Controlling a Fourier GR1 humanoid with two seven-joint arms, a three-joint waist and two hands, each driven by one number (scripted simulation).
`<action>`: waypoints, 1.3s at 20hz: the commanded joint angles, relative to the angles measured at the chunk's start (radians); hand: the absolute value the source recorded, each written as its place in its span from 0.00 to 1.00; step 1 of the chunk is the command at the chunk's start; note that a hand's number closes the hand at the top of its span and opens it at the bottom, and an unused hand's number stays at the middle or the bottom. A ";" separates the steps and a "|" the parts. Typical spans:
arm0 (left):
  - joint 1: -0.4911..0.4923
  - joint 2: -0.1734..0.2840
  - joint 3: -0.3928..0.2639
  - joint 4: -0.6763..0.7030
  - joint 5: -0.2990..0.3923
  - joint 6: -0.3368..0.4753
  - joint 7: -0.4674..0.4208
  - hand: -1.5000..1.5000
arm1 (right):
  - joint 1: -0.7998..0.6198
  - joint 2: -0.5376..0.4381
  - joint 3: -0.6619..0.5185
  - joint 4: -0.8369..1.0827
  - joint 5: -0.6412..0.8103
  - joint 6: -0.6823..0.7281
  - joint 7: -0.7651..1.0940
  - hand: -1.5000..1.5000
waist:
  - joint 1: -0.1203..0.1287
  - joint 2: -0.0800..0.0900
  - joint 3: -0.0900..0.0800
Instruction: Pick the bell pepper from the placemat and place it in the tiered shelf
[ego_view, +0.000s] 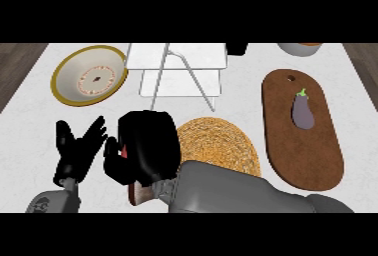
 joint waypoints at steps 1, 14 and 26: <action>0.017 0.000 0.012 0.027 -0.003 0.006 -0.019 0.50 | -0.202 0.005 -0.059 -0.057 0.051 -0.021 0.257 1.00 | -0.025 -0.006 -0.001; 0.051 0.027 0.043 -0.001 0.008 -0.004 -0.027 0.50 | -0.514 -0.003 -0.399 0.090 0.023 0.154 0.301 1.00 | -0.052 0.001 0.001; 0.049 0.035 0.047 -0.080 0.028 -0.013 0.035 0.50 | -0.649 -0.060 -0.636 0.398 0.007 0.207 0.048 1.00 | -0.044 0.008 0.001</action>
